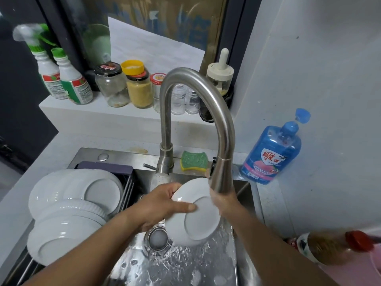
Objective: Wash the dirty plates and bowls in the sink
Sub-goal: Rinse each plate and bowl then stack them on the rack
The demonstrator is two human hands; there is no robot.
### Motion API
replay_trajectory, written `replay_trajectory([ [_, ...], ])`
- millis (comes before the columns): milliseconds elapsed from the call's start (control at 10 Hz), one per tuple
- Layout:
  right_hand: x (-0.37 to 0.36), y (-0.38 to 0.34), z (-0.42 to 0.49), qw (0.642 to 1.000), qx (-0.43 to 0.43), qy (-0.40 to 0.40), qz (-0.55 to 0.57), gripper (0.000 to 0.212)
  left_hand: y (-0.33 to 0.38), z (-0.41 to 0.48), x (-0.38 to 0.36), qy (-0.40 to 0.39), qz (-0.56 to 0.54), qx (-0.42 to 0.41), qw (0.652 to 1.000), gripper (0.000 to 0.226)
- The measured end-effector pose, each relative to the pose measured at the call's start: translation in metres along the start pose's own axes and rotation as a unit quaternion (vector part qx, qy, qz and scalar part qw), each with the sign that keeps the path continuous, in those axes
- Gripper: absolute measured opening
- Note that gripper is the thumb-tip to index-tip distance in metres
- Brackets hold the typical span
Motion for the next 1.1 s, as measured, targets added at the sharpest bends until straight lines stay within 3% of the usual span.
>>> replay_trajectory([
  [100, -0.003, -0.015, -0.017, 0.973, -0.079, -0.012, 0.217, 0.011, -0.015, -0.002, -0.007, 0.031, -0.076, -0.034, 0.996, 0.04],
  [200, -0.003, -0.007, -0.02, 0.99, -0.071, 0.019, 0.119, 0.031, -0.034, -0.006, -0.01, 0.06, -0.186, -0.06, 0.979, 0.045],
  [300, -0.011, 0.028, 0.001, 0.983, -0.133, 0.038, 0.118, 0.018, -0.045, -0.008, -0.011, 0.08, -0.283, -0.078, 0.953, 0.048],
  [400, -0.016, 0.047, 0.015, 0.966, -0.181, -0.043, 0.181, 0.054, -0.05, -0.01, -0.007, 0.053, -0.361, -0.074, 0.928, 0.05],
  [500, -0.014, 0.028, -0.003, 0.971, -0.151, -0.039, 0.179, 0.038, -0.055, -0.014, 0.002, 0.055, -0.332, -0.025, 0.941, 0.071],
  [600, -0.008, 0.011, -0.014, 0.981, -0.1, 0.016, 0.166, 0.023, -0.059, -0.015, 0.006, 0.037, -0.332, 0.089, 0.938, 0.074],
  [700, -0.007, 0.006, -0.021, 0.984, -0.034, 0.037, 0.169, 0.023, -0.063, -0.007, 0.015, 0.018, -0.444, 0.211, 0.871, 0.095],
  [800, -0.004, 0.006, -0.029, 0.994, 0.039, 0.033, 0.098, 0.023, -0.056, -0.005, 0.013, 0.014, -0.539, 0.247, 0.805, 0.054],
  [900, 0.003, 0.022, -0.028, 0.997, 0.059, -0.01, 0.045, 0.033, -0.062, -0.004, 0.016, 0.042, -0.523, 0.226, 0.82, 0.05],
  [1000, 0.012, 0.037, -0.032, 0.996, 0.052, -0.076, -0.009, 0.029, -0.078, -0.004, 0.019, 0.041, -0.438, 0.208, 0.874, 0.047],
  [1100, 0.021, 0.048, -0.038, 0.994, 0.046, -0.095, -0.042, 0.016, -0.09, -0.001, 0.021, 0.068, -0.366, 0.158, 0.915, 0.052],
])
Point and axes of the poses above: each hand's wrist, its own z-axis towards the middle knuckle, its own x-axis out of the back of the hand, y = z × x, the point moved 1 cm from there along z, towards the middle knuckle, and after that the axes turned 14 degrees about -z, right-handed, at the moved point
